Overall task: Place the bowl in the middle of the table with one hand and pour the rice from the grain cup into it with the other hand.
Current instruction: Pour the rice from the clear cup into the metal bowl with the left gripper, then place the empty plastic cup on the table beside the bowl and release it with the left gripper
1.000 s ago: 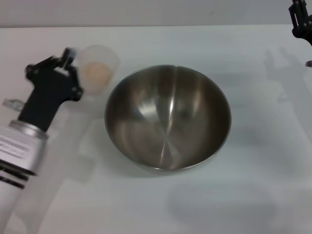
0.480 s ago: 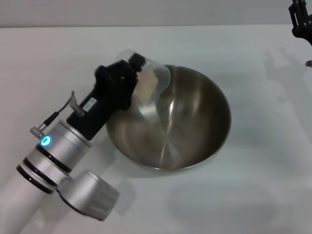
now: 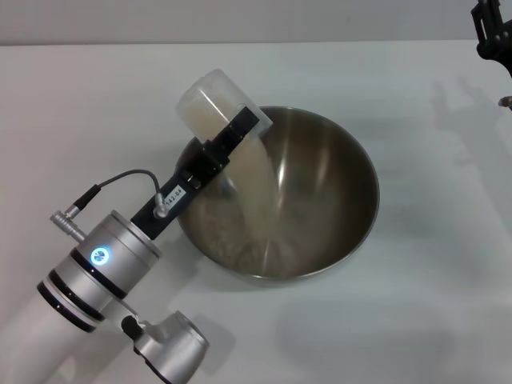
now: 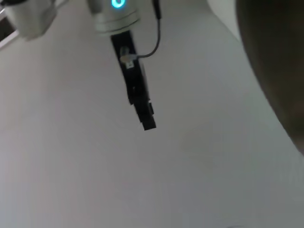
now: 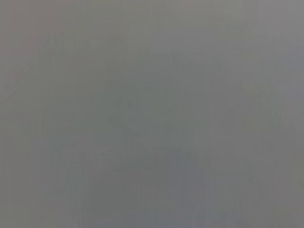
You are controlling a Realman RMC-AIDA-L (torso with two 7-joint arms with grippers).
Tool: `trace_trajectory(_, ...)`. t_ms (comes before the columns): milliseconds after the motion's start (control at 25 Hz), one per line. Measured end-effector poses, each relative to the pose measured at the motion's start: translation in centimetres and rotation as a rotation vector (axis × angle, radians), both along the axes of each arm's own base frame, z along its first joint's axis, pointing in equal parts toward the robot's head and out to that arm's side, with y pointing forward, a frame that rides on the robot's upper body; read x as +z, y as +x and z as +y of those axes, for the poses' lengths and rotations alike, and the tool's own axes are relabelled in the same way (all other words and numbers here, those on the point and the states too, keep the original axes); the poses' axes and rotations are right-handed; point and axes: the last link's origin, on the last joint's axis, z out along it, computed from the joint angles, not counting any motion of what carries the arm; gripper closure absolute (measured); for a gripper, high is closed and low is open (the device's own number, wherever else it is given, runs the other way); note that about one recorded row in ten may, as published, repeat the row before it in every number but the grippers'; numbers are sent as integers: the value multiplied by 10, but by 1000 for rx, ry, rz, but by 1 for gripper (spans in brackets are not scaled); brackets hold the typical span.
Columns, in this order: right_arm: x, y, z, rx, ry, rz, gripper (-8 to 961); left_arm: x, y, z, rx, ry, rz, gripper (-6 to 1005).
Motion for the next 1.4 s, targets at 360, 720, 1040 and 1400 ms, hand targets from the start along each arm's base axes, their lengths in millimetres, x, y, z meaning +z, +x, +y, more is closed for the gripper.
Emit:
trace_trajectory(360, 0, -1, 0, 3, 6, -14, 539, -2, 1, -3, -40, 38, 59, 908)
trace_trajectory(720, 0, -1, 1, 5, 8, -14, 539, -1, 1, -3, -10, -1, 0, 890)
trace_trajectory(1040, 0, -3, 3, 8, 5, -15, 539, 28, 1, 18, 294, -347, -702, 874)
trace_trajectory(1400, -2, -8, 4, 21, -1, -10, 538, 42, -44, 62, 742, -617, -1420, 856)
